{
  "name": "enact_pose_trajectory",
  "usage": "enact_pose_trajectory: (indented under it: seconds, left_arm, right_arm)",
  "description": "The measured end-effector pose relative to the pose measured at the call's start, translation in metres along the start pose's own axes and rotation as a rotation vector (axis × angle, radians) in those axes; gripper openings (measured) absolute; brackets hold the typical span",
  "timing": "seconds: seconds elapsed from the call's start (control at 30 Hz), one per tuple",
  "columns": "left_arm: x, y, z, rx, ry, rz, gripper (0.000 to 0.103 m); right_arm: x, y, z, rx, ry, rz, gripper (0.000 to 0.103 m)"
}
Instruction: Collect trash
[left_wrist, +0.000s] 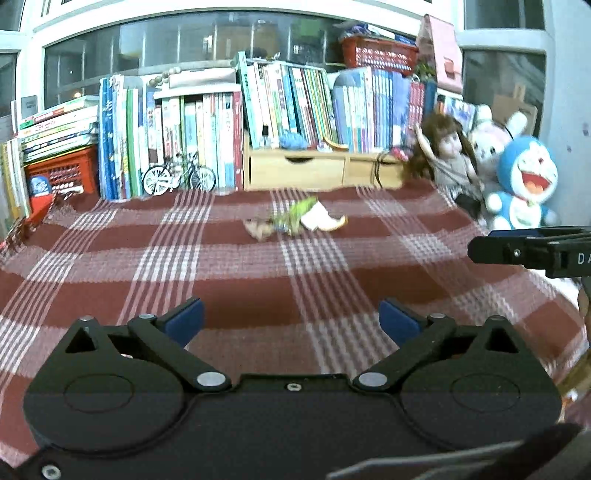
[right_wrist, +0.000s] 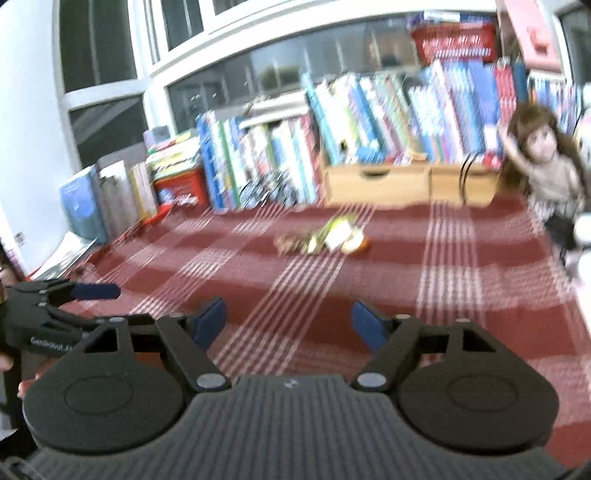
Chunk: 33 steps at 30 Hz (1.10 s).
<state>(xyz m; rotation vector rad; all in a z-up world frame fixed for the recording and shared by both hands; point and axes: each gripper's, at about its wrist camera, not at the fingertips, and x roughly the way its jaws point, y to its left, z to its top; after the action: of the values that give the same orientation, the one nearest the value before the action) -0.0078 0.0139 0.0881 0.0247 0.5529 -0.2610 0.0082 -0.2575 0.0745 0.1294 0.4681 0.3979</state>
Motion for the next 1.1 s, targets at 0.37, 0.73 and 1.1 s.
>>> enact_pose_trajectory:
  seconds: [0.37, 0.73, 1.1]
  left_arm:
    - [0.101, 0.01, 0.063, -0.099, -0.041, 0.111, 0.102]
    - [0.217, 0.066, 0.07, -0.437, 0.033, 0.226, 0.089]
    - [0.28, 0.075, 0.06, -0.51, 0.083, 0.264, 0.067]
  right_arm:
    - [0.074, -0.035, 0.05, 0.113, -0.023, -0.092, 0.085]
    - [0.162, -0.087, 0.039, 0.402, 0.015, -0.128, 0.064]
    - [0.23, -0.106, 0.031, 0.547, 0.056, -0.131, 0.052]
